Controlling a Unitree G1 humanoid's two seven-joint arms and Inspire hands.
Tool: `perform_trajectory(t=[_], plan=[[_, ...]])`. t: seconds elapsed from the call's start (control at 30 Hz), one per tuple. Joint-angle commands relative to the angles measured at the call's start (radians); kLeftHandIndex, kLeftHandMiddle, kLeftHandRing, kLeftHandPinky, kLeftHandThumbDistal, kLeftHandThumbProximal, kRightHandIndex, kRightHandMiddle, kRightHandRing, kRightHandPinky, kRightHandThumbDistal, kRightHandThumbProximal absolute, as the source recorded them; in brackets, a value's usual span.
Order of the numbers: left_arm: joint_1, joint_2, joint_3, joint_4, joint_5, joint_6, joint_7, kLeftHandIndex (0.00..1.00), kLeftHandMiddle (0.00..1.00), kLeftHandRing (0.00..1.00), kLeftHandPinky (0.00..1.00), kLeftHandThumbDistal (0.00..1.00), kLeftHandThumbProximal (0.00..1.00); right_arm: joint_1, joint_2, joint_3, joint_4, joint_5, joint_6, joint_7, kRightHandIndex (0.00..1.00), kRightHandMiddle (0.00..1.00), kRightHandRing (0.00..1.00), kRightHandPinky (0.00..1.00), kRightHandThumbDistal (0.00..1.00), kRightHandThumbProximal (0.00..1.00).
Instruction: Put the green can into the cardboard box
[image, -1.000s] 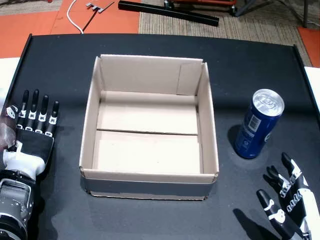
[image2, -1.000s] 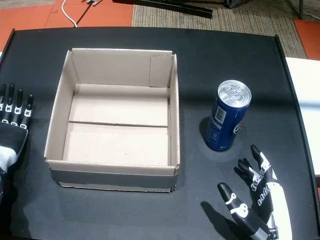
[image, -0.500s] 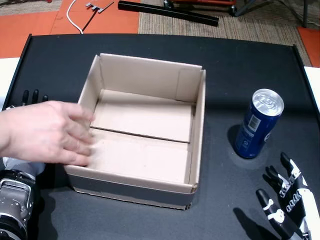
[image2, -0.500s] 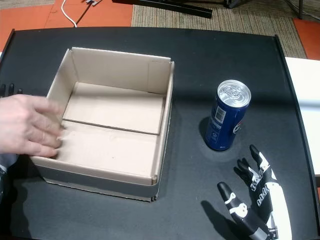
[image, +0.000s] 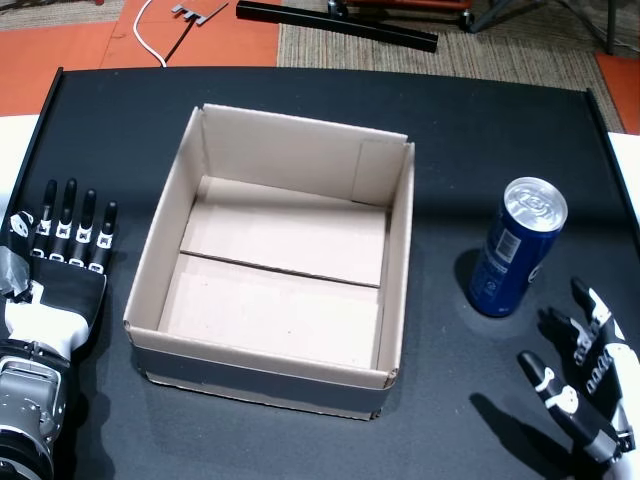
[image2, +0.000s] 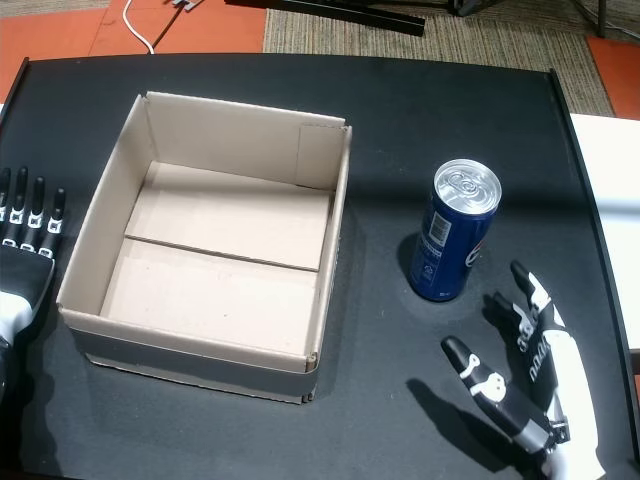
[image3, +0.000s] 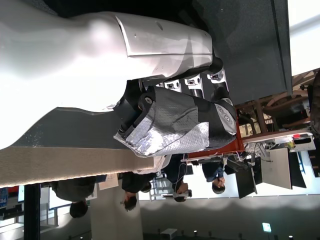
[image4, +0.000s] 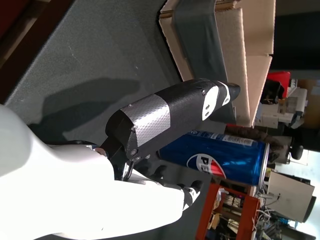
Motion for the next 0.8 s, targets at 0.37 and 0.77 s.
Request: perform_trajectory(t=[0.37, 0.77], plan=[[0.074, -0.009, -0.004, 0.046, 0.027, 0.017, 0.061, 0.57, 0.52, 0.59, 0.71, 0.00, 0.51, -0.081, -0.063, 0.048, 0.030, -0.081, 0.014, -0.061, 0.85, 0.89, 0.94, 1.00, 1.00, 0.57], [0.083, -0.001, -0.005, 0.046, 0.026, 0.019, 0.030, 0.50, 0.50, 0.61, 0.78, 0.00, 0.54, -0.195, -0.074, 0.014, 0.051, -0.006, 0.088, 0.083, 0.87, 0.90, 0.95, 1.00, 1.00, 0.57]])
